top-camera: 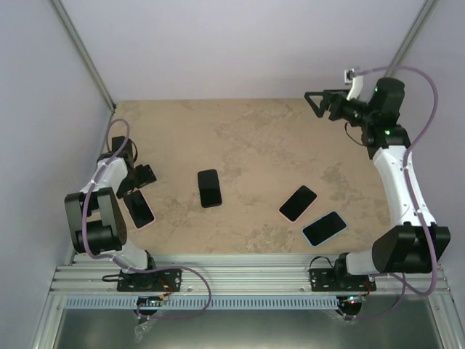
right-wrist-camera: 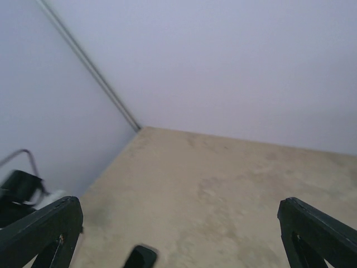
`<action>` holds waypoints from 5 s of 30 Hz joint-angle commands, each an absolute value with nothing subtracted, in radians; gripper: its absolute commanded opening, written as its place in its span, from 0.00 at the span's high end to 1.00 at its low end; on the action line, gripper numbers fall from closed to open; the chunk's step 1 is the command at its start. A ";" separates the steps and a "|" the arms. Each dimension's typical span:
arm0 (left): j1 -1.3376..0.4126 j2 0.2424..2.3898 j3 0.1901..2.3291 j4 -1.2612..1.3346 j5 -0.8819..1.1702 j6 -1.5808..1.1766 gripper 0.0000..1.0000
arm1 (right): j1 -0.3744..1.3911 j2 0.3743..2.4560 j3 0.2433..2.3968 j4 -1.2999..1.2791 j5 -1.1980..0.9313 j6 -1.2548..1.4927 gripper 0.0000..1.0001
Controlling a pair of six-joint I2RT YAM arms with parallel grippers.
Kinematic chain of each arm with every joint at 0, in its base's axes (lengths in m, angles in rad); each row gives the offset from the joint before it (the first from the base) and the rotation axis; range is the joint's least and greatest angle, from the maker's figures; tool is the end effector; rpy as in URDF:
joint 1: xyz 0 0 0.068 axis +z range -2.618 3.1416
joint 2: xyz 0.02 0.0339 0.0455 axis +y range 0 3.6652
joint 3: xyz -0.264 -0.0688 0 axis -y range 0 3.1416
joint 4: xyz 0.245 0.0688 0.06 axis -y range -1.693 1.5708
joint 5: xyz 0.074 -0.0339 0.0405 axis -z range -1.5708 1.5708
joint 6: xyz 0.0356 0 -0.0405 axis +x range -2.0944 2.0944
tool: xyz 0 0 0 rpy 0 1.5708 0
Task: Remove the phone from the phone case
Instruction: Pick up the phone at the center of the board.
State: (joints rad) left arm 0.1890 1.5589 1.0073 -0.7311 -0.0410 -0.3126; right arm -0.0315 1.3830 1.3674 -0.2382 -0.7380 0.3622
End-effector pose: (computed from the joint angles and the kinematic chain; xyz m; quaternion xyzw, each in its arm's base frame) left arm 0.2827 0.0556 0.1951 -0.2484 0.9577 0.0114 0.1445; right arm 0.3143 0.0141 0.4038 -0.0722 0.7666 0.3753 0.5160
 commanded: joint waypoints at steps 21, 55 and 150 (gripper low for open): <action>0.208 1.722 1.008 -0.812 -0.125 -0.363 0.01 | 0.096 1.663 1.907 -0.248 -0.982 0.889 0.02; -0.160 1.660 1.060 -0.803 -0.022 0.331 0.02 | 0.075 1.667 1.922 -0.265 -0.968 0.897 0.02; -0.067 1.324 1.045 -0.641 0.419 0.396 0.70 | 0.079 1.482 1.361 -0.418 -0.515 0.361 0.02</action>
State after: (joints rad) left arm -0.0185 1.3525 0.9428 -0.6991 0.3214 0.5972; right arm 0.0582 1.4525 1.3640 -0.5518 -0.4240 0.2298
